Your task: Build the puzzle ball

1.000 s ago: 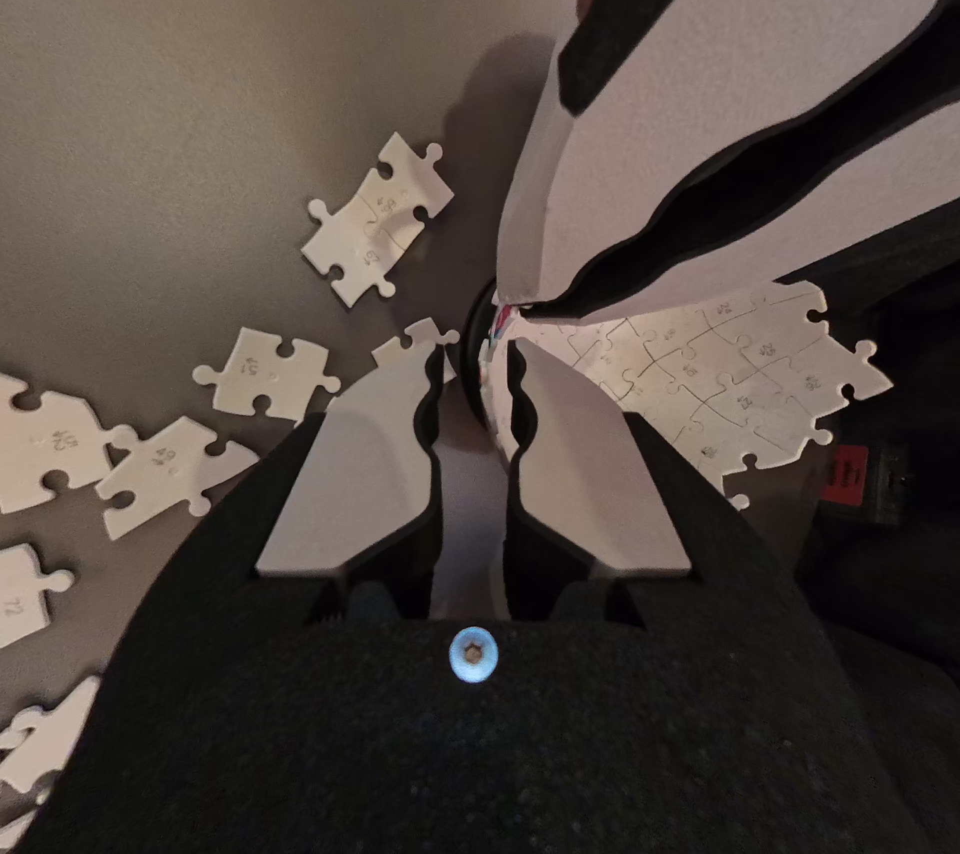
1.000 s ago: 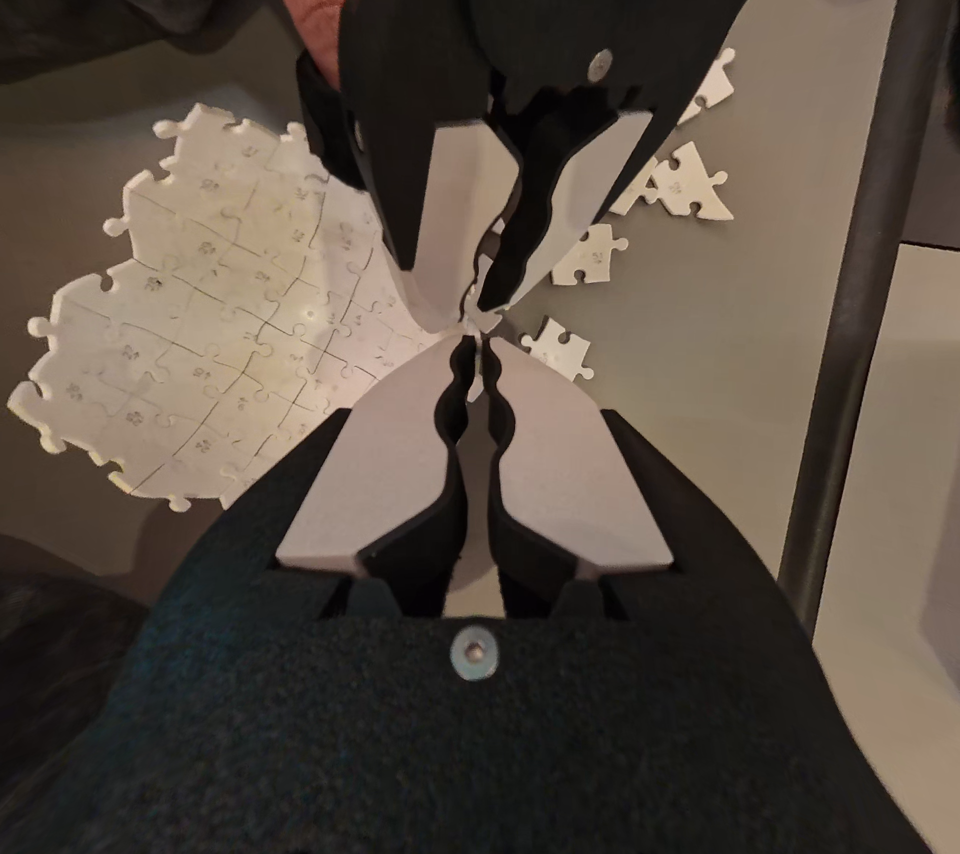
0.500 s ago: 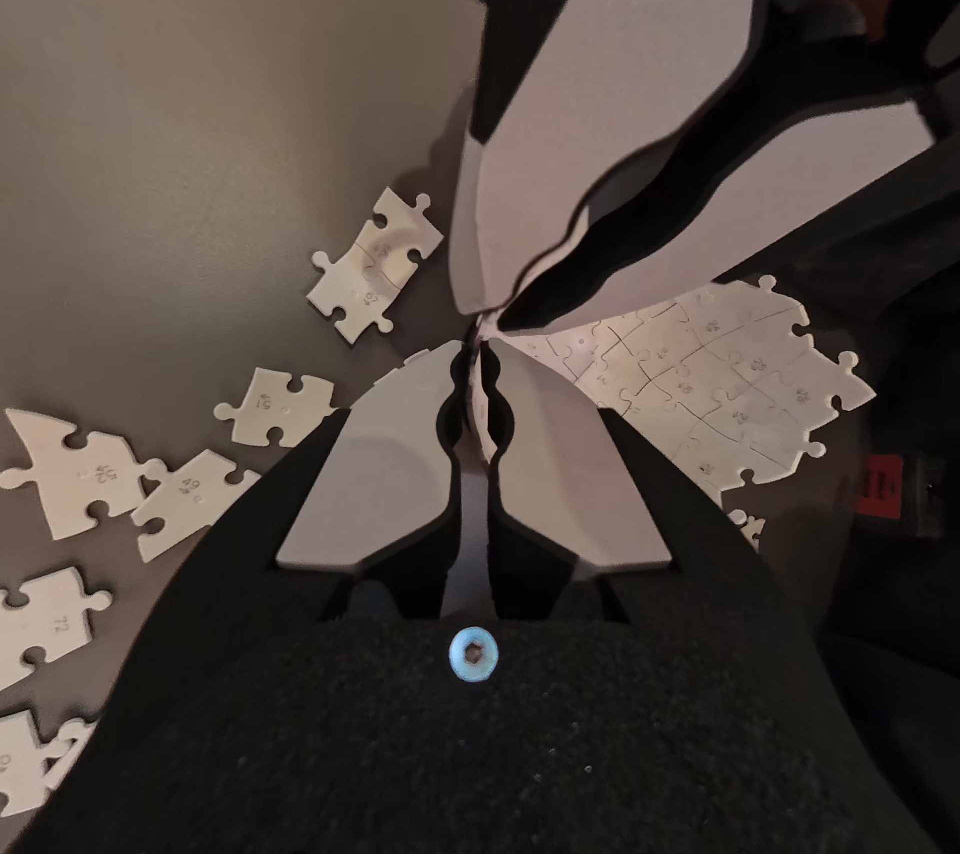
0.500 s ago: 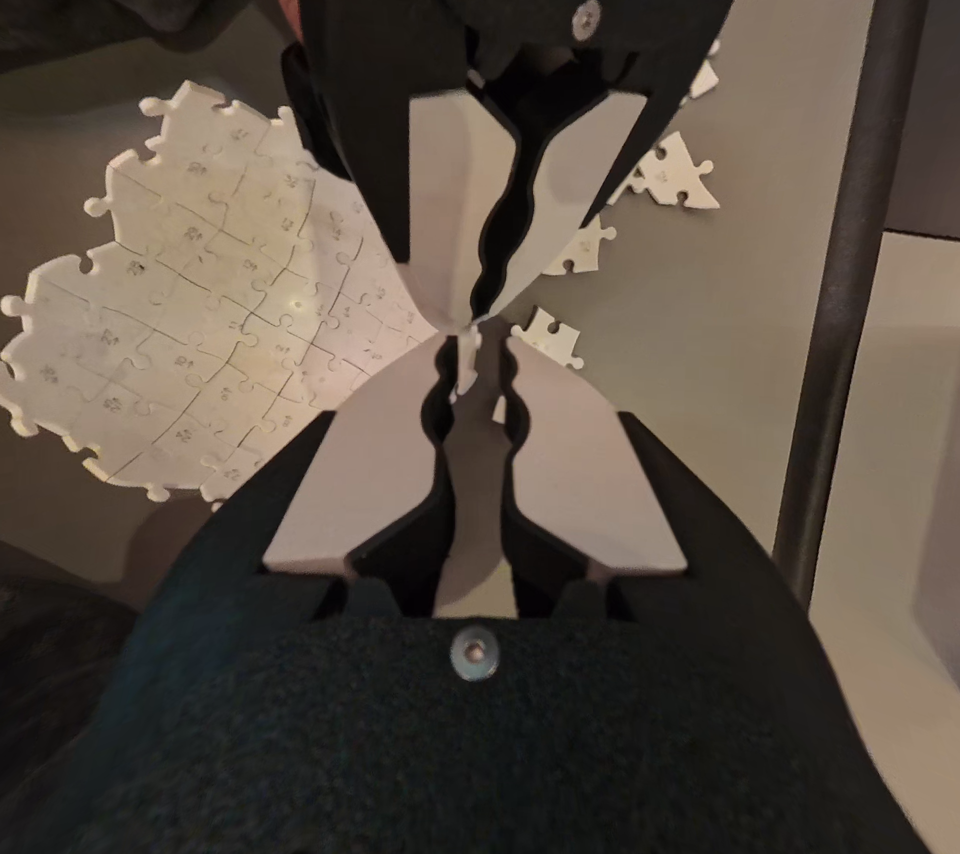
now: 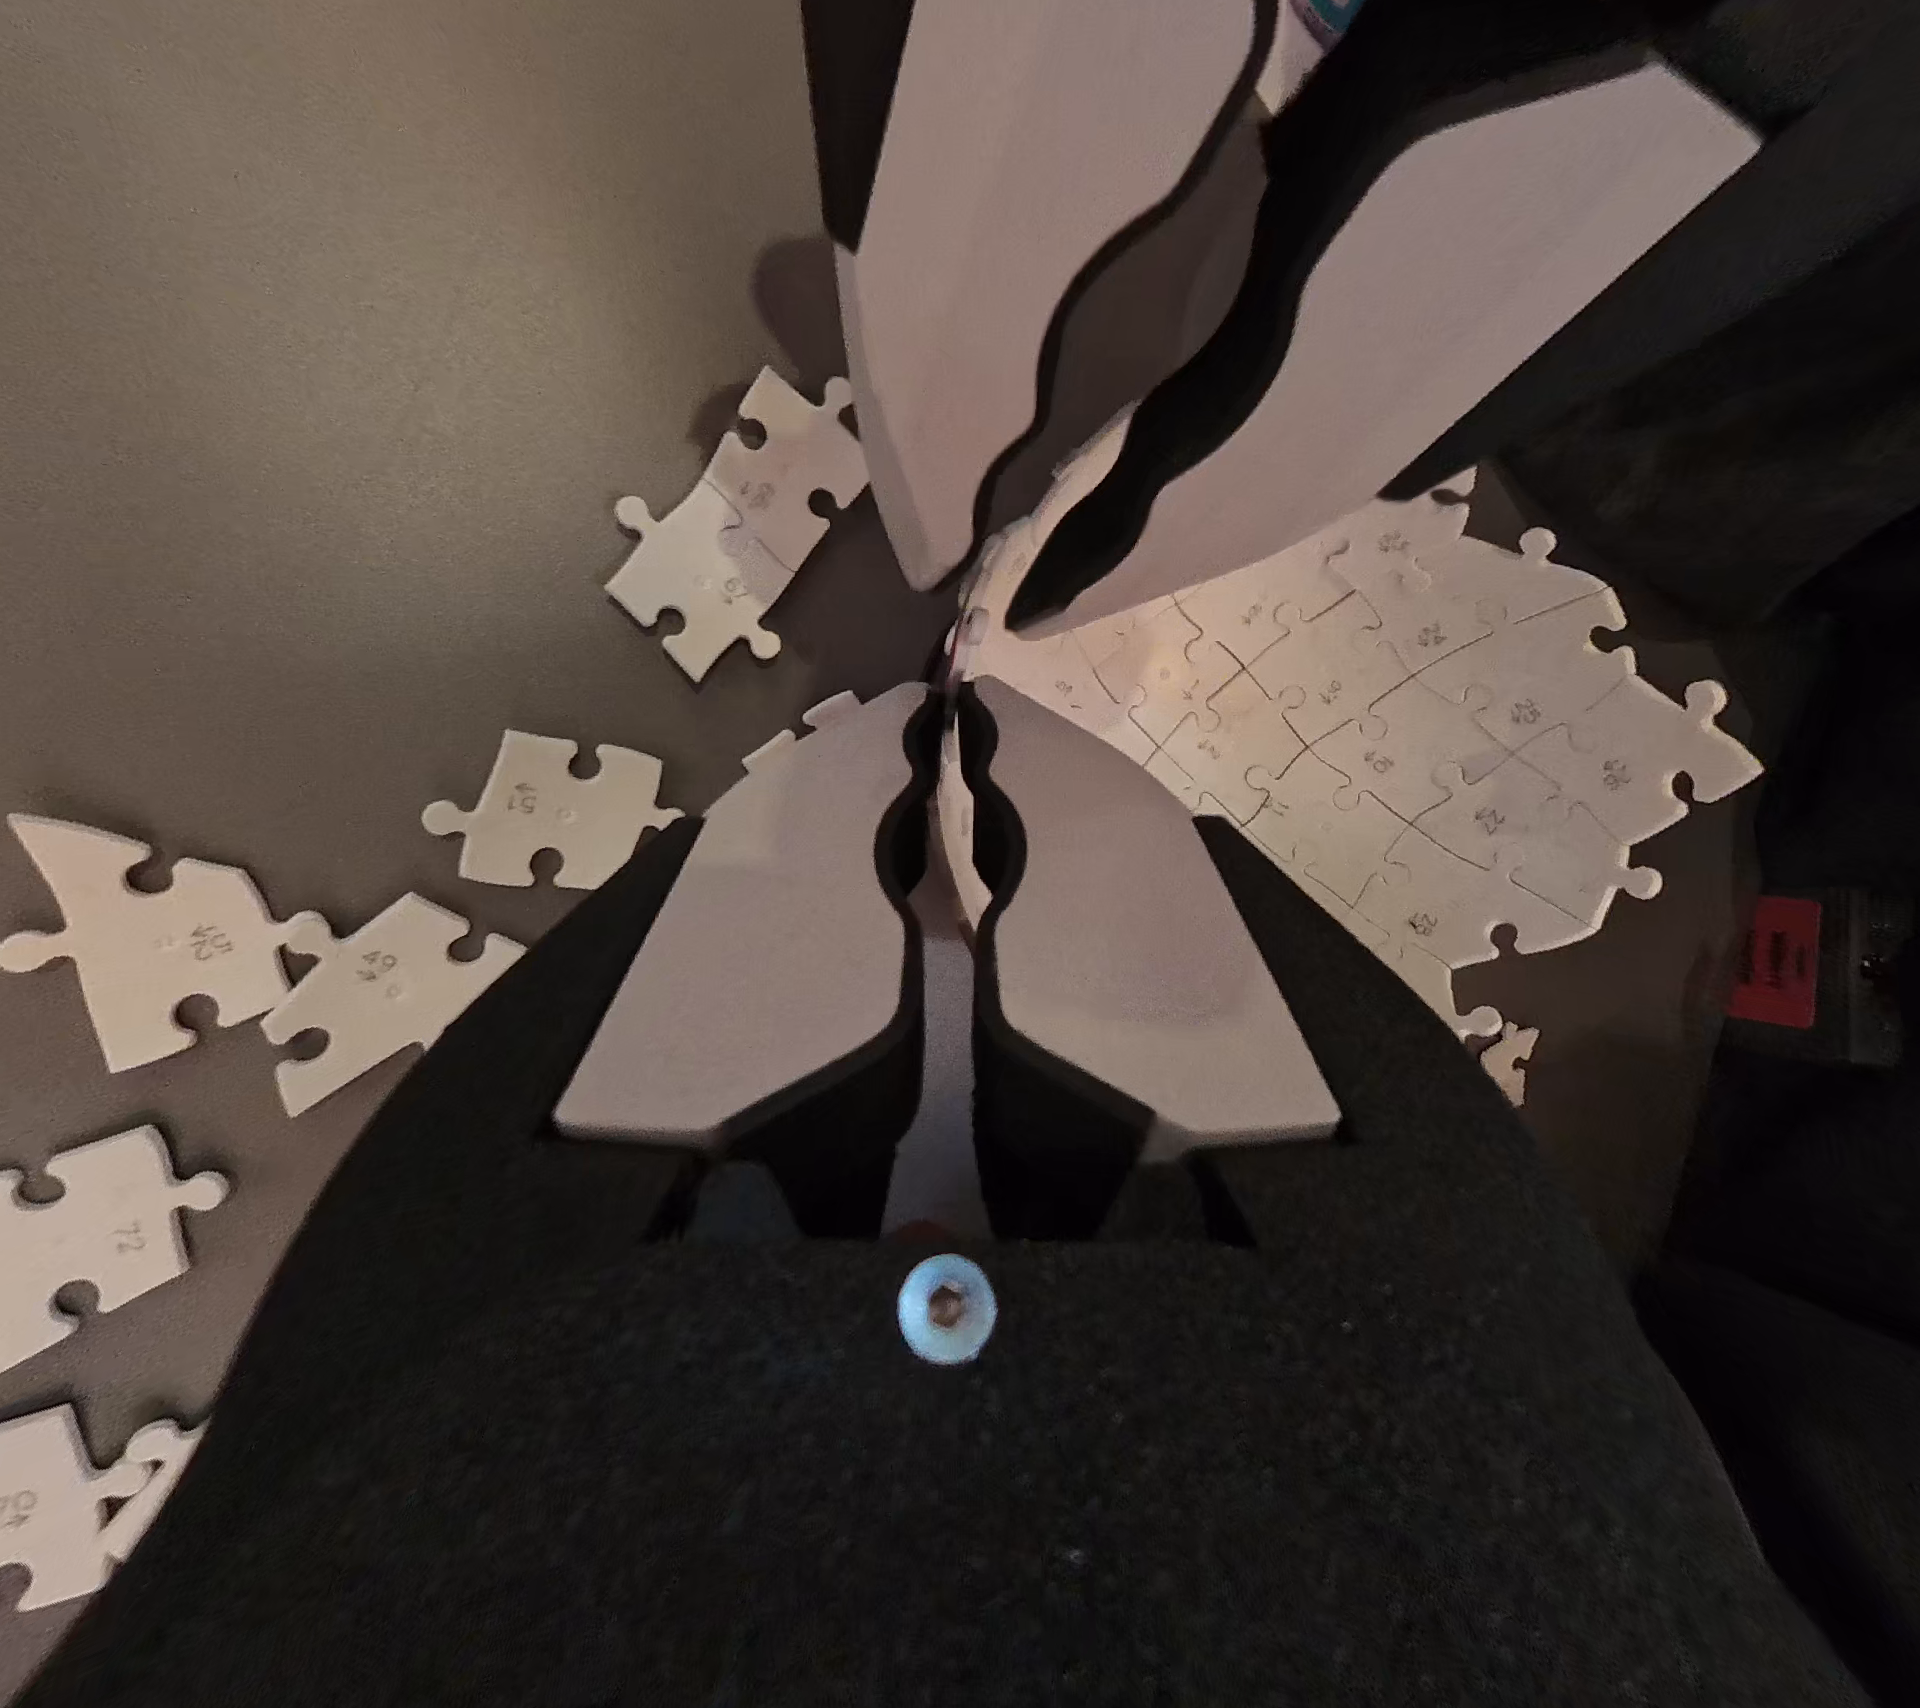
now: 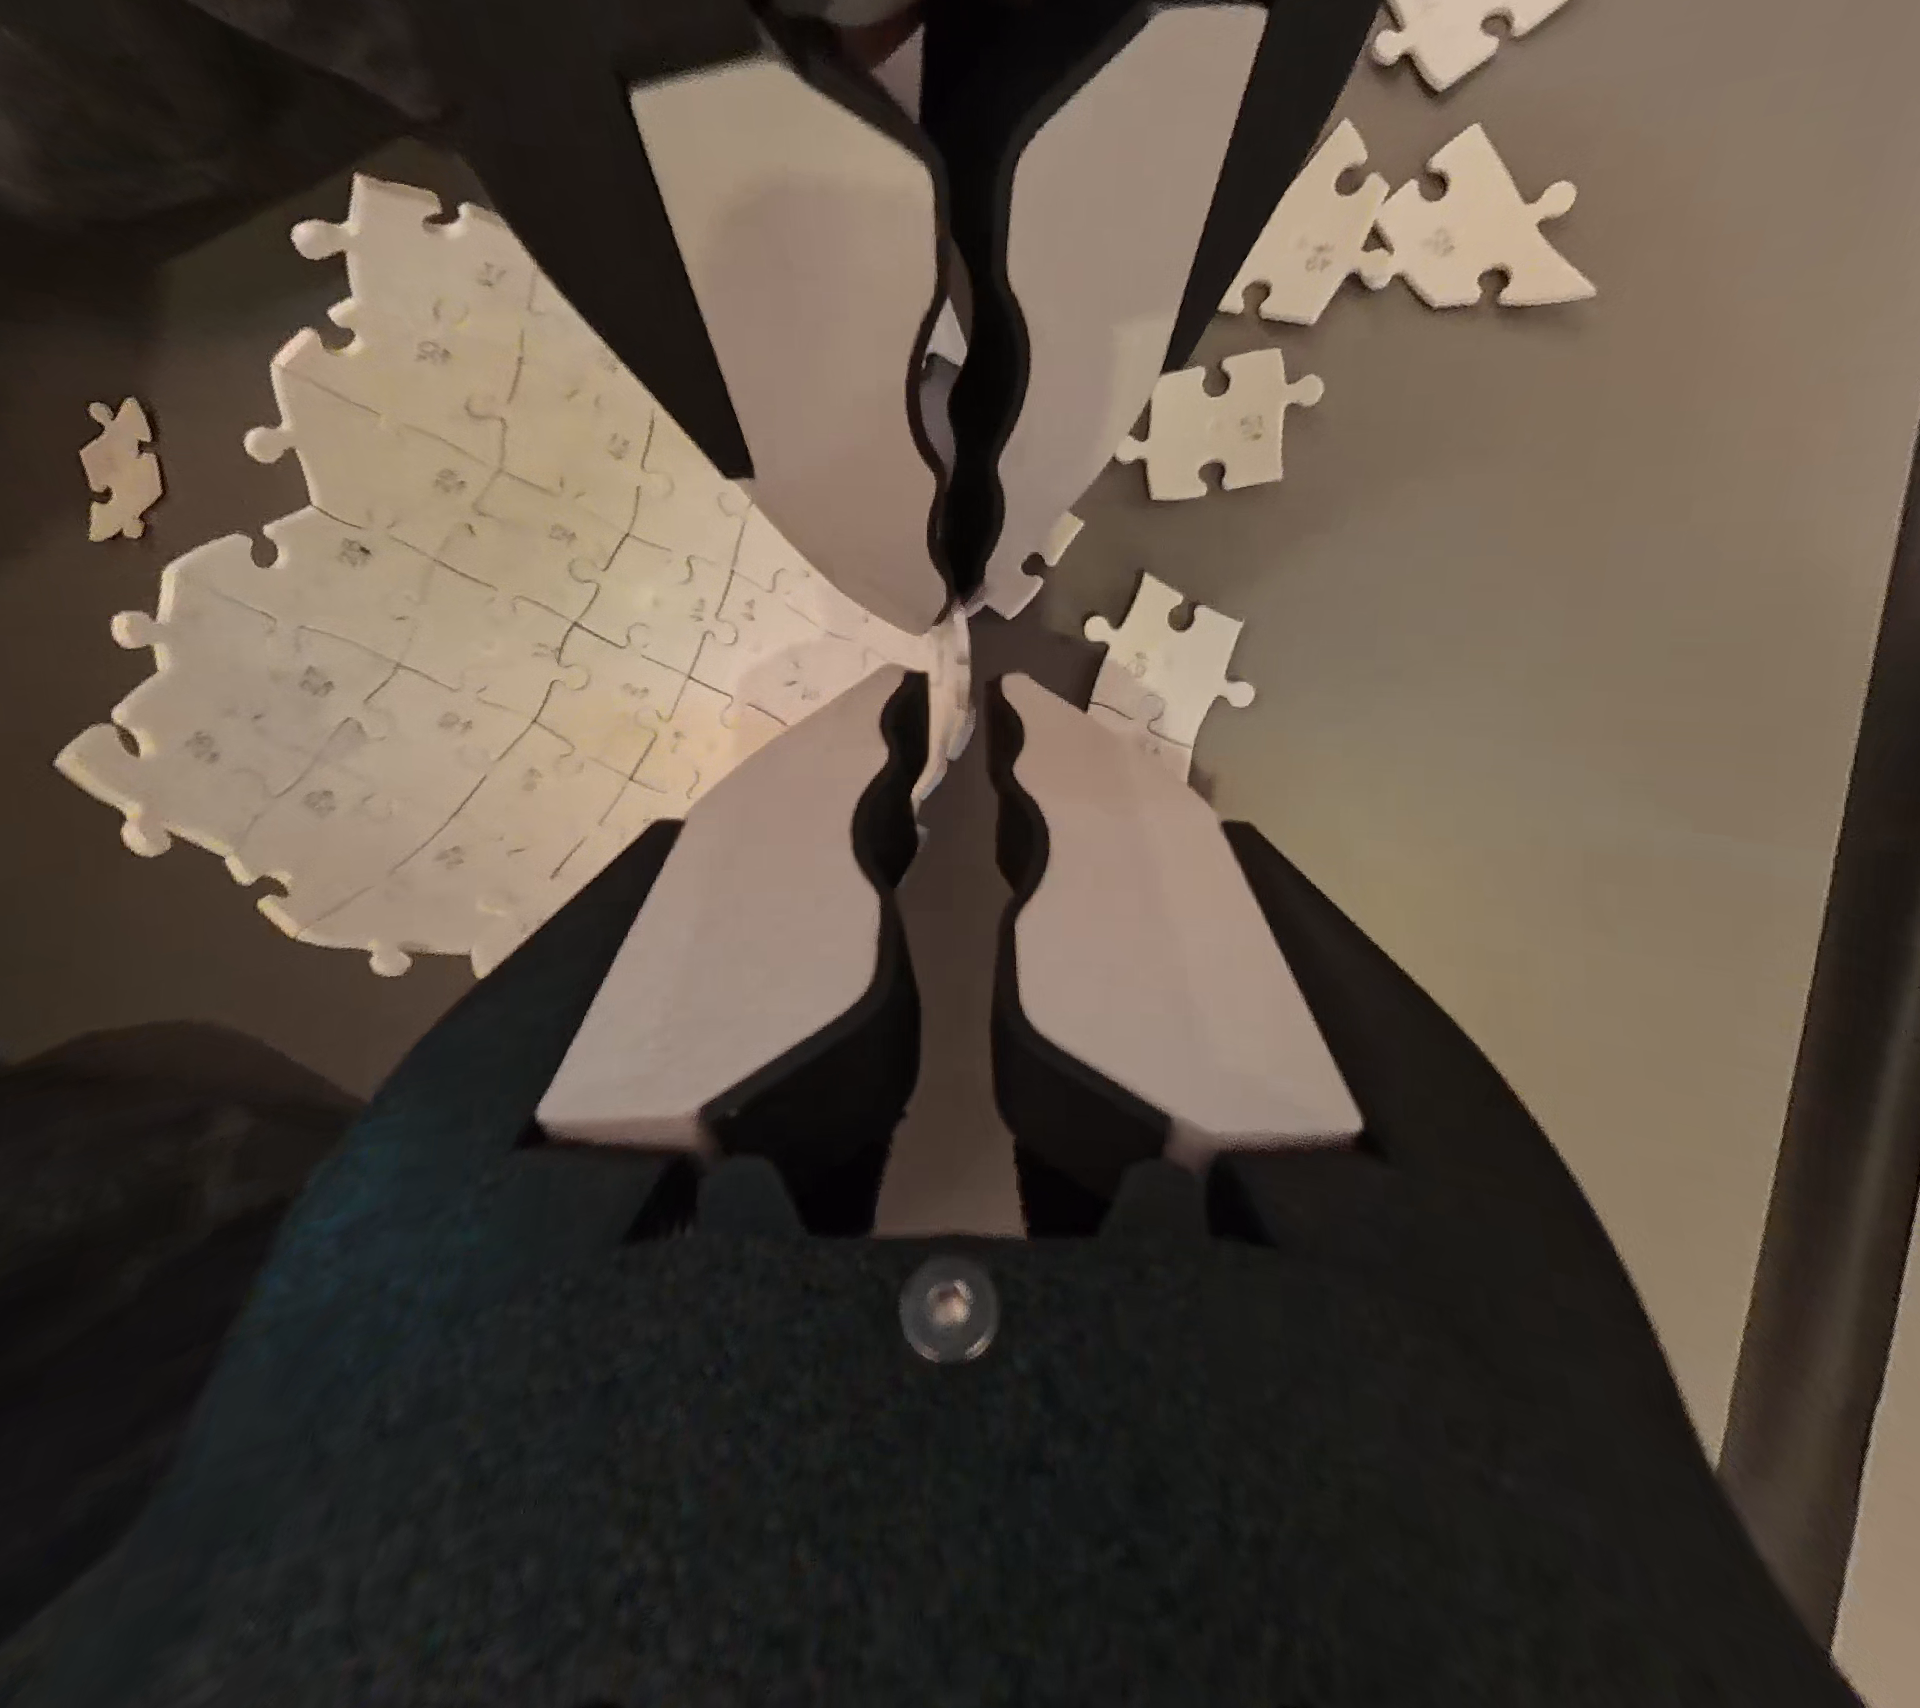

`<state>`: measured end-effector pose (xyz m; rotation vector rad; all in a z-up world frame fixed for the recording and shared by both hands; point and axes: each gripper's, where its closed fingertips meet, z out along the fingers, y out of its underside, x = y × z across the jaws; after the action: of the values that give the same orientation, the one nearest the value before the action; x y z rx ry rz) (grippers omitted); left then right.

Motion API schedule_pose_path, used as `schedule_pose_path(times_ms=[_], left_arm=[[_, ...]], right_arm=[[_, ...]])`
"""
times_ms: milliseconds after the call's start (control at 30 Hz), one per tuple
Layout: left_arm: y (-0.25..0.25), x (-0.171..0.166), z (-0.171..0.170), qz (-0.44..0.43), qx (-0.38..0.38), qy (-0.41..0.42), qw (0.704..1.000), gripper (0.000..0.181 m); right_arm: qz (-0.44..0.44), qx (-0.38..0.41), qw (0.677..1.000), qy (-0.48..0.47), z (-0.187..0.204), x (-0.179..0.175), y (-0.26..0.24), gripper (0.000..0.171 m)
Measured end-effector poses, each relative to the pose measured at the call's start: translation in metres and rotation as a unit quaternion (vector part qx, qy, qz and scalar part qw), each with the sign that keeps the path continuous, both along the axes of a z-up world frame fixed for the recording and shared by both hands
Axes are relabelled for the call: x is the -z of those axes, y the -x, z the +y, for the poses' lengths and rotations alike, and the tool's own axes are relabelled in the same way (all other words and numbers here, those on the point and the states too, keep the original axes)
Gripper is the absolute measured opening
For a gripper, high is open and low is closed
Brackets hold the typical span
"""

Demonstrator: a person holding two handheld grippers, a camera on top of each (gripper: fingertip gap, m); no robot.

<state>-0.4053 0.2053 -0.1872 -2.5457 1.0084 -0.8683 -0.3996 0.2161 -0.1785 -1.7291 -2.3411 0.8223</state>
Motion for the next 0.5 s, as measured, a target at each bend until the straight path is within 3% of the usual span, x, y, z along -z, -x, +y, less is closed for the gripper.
schedule_pose_path(times_ms=[500], left_arm=[[-0.0003, -0.0005, -0.0002, -0.017, 0.000, 0.003, 1.000, 0.002]], right_arm=[[-0.007, 0.005, 1.000, -0.001, 0.0017, 0.0002, -0.0008, 0.002]])
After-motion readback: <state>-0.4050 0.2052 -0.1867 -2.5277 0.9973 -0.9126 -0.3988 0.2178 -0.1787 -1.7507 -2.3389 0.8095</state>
